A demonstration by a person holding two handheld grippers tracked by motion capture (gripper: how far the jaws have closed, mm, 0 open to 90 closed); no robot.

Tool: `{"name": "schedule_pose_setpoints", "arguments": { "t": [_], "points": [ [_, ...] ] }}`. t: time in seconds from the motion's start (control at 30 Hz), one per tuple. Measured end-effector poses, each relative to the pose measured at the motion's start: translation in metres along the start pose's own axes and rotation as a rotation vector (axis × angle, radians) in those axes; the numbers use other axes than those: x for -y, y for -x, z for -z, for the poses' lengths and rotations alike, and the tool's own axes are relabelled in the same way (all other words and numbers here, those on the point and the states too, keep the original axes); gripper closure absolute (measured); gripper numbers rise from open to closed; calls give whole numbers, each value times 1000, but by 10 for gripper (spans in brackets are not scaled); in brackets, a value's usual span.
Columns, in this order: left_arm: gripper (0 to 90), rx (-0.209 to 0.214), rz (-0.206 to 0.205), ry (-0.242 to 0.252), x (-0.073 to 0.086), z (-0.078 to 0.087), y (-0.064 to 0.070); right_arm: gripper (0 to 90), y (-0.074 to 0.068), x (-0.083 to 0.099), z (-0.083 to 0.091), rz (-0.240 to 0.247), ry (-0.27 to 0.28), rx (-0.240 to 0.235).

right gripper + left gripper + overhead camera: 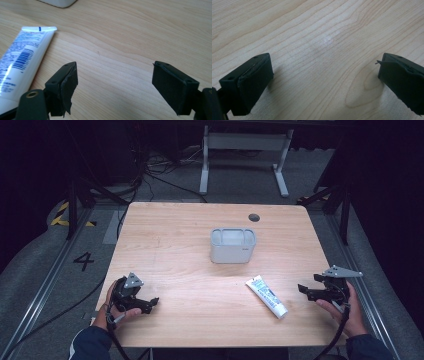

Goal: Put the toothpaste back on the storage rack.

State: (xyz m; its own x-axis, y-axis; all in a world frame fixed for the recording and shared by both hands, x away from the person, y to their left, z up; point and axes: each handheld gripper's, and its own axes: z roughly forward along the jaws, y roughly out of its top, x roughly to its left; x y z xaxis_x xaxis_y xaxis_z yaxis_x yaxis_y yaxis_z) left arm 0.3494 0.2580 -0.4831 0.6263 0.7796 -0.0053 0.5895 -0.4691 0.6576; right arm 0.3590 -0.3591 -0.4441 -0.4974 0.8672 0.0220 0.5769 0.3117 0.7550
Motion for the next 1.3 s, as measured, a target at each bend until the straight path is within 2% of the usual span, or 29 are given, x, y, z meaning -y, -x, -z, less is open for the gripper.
{"name": "schedule_pose_setpoints", "arguments": {
  "t": [0.63, 0.83, 0.9, 1.03, 1.3],
  "points": [
    [2, 0, 0, 0, 0, 0, 0, 228, -31, -24, -5, 82, -10, -67],
    [1, -9, -2, -3, 0, 0, 0, 237, -46, -30, -13, 118, -26, -98],
    [1, -5, 4, -6, 0, 0, 0, 240, -54, -34, -17, 148, -37, -112],
    [1, -6, 4, -6, 0, 0, 0, 254, -64, -38, -23, 176, -66, -103],
    [1, -6, 4, -6, 0, 0, 0, 259, -79, -45, -33, 203, -83, -121]
  ]
}}
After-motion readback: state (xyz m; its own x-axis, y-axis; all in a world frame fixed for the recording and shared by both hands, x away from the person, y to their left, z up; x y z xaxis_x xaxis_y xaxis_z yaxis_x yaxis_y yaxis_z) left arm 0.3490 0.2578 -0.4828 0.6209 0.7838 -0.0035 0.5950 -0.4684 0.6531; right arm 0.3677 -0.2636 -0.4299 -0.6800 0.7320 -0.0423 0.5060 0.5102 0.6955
